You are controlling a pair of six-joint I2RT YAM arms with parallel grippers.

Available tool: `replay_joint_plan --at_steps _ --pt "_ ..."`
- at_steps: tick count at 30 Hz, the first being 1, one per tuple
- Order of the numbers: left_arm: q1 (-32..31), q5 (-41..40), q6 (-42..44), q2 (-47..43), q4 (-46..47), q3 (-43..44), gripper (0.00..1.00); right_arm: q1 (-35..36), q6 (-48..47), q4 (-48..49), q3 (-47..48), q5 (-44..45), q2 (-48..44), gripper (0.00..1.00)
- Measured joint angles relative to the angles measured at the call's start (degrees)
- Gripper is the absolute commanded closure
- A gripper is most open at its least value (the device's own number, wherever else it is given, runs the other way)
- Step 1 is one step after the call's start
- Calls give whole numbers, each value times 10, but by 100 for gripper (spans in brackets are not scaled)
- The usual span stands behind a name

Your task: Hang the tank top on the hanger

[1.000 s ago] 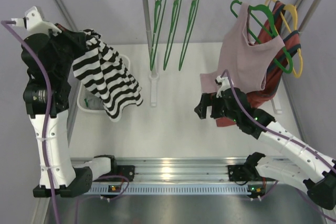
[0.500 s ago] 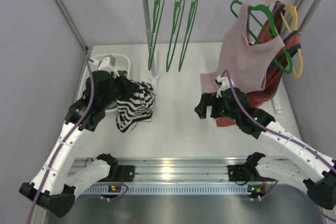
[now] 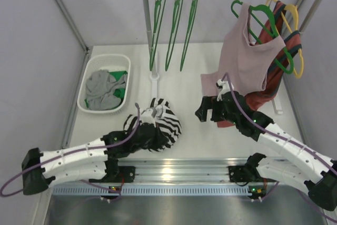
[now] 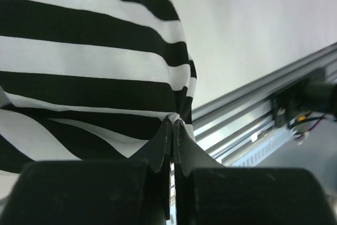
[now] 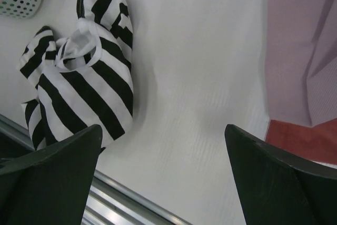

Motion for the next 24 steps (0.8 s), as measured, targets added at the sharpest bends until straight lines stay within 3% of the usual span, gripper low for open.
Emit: replay_joint_plan --at_steps 2,3,4,5,8,9,15,19,24 --pt "-49 -16 -25 37 11 -13 100 0 8 5 -12 -5 2 0" --pt "-78 -22 -40 63 20 -18 95 0 12 10 -19 -8 3 0" --pt "-85 -23 -44 72 24 -19 87 0 16 16 -26 -12 5 0" --pt "-97 -25 -52 86 30 -22 71 0 21 22 -34 -18 7 0" --pt "-105 -31 -62 99 40 -26 54 0 39 50 -63 -42 20 0" --pt "-105 -35 -64 97 41 -27 44 0 43 55 -70 -49 26 0" --pt "-106 -86 -69 25 21 -23 41 0 57 106 -83 -81 78 3" --pt "-106 -153 -105 -13 -47 7 42 1 57 145 -77 -91 128 6" --pt "-106 -227 -183 9 -146 49 43 2 54 195 -43 -110 222 12"
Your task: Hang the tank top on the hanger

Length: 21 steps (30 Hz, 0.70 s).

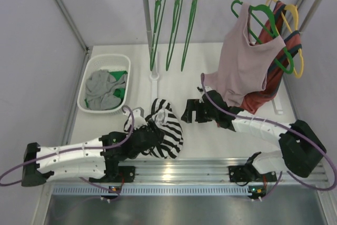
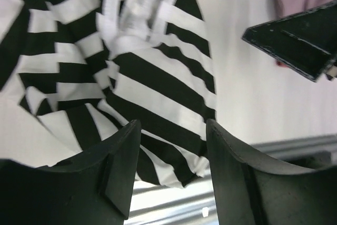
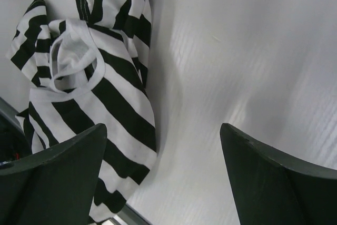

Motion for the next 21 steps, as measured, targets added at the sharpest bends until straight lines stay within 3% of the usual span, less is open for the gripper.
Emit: replay_joint_plan --at_steps 6,9,15,21 --pt "6 -63 -54 65 -76 11 36 2 -4 63 48 -23 88 14" --pt "53 -58 -34 66 -69 10 37 5 -6 82 78 -33 128 15" --pt "199 44 81 39 34 -32 38 20 -15 98 129 -45 181 17" --pt "223 125 150 70 103 -37 38 34 -19 110 166 -49 232 30"
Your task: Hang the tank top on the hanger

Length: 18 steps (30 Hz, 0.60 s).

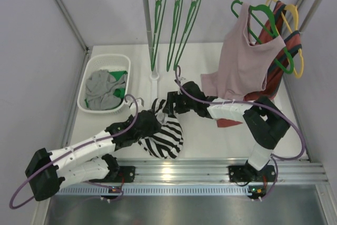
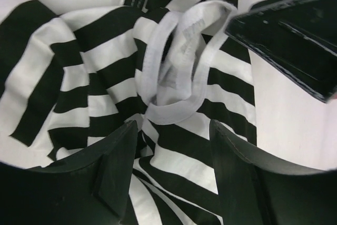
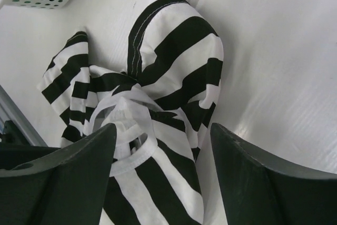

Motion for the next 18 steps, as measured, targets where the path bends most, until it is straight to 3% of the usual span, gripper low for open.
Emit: replay_joint_plan --at_steps 4,7,8,11,18 --pt "12 39 17 20 33 -2 39 9 -1 1 9 1 24 51" --pt "23 56 24 25 44 -5 39 13 -2 1 9 4 29 73" --pt "25 60 26 27 46 -5 40 13 -3 1 9 6 29 86" --pt "30 71 28 29 54 -8 41 13 -5 -2 7 18 26 99" --pt "40 87 35 31 63 -11 49 14 -5 -19 -58 64 -79 100"
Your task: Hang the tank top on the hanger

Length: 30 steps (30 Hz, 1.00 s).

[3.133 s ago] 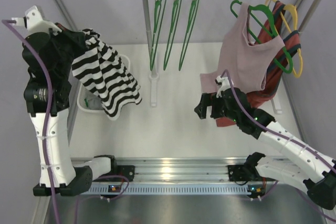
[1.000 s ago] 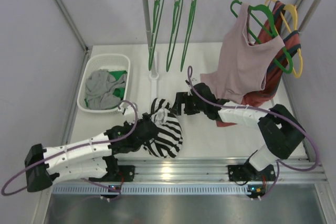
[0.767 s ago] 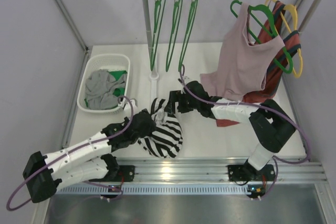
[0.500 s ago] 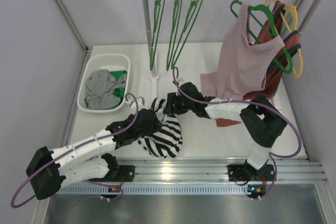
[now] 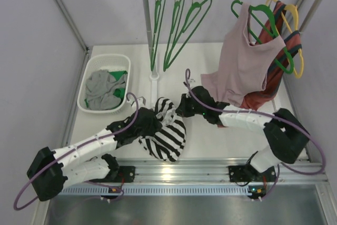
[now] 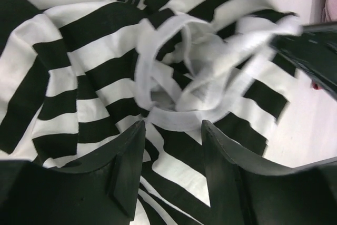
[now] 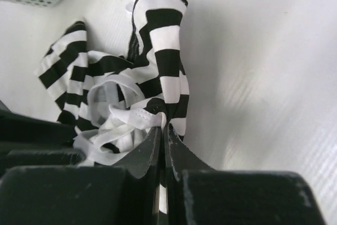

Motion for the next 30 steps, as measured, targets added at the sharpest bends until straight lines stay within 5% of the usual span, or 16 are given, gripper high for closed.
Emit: replay_joint_plan --at_steps 11,17,30 --pt "27 32 19 17 38 -5 48 2 21 -66 -139 78 -266 97" --pt "30 97 44 63 110 -7 41 2 31 -97 -185 93 -292 98" --pt "30 158 114 211 177 56 43 2 47 -112 -228 91 -320 90"
